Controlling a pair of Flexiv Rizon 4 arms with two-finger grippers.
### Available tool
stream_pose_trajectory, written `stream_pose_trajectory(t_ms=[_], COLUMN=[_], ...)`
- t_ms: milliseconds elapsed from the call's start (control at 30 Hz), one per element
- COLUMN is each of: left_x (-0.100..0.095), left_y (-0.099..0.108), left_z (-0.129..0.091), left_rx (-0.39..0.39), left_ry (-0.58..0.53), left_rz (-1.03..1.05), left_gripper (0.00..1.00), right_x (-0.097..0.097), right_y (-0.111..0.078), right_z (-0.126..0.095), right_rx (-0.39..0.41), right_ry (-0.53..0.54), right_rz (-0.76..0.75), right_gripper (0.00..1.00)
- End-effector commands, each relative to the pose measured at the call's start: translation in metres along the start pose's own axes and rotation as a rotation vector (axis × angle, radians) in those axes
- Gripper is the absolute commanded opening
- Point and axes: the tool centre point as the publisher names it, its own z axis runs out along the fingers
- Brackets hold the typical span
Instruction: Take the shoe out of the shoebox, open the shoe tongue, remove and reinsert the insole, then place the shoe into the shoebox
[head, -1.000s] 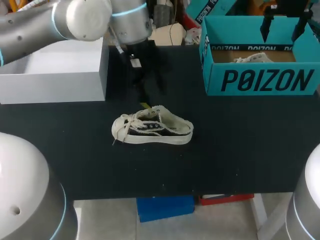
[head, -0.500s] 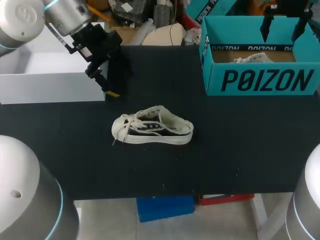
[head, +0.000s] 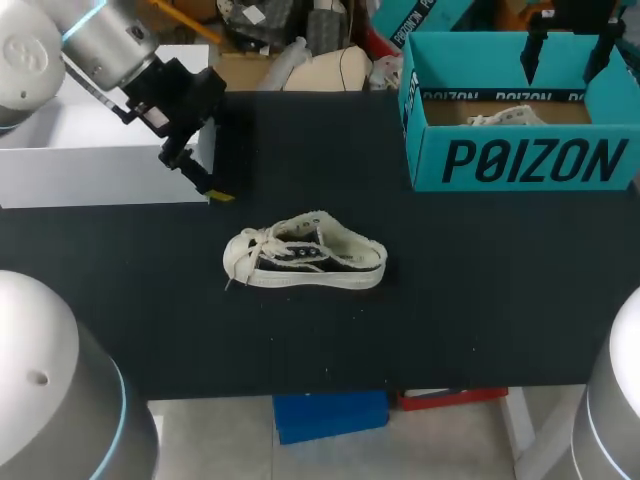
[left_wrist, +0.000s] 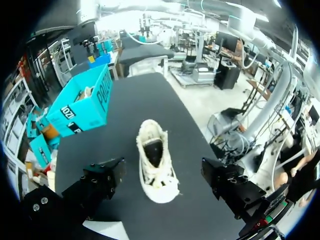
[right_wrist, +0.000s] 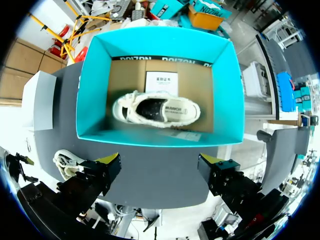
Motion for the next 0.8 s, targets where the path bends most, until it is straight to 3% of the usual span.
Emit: stream_pose_trajectory(t_ms=[33,100,267,500,800], left_x=[0.018,0.024,0.033,0.031,0.025], left_y=[0.028,0.033,0.047,0.056,0.062], left_z=[0.005,0.005,0.001,-0.004,-0.002], left_rx=[0.180,0.228,0.258,0.278,0.209], left_ry=[-0.005,0.002,-0.058,-0.105,-0.150], left_rz=[-0.090,-0.107,-0.118,-0.072,-0.092], left_gripper=[1.00,1.00,1.00,1.00,1.00], right_x=[0.000,0.000,0.000,0.000,0.000], right_y=[0.000,0.000,0.000,0.000,0.000], right_z=[0.000,0.000,0.000,0.000,0.000], right_rx=[0.000,0.000,0.000,0.000,0.000], right_ry=[0.000,0.000,0.000,0.000,0.000], right_rz=[0.001,0.001,0.001,0.001,0.001], right_gripper=[1.00,1.00,1.00,1.00,1.00])
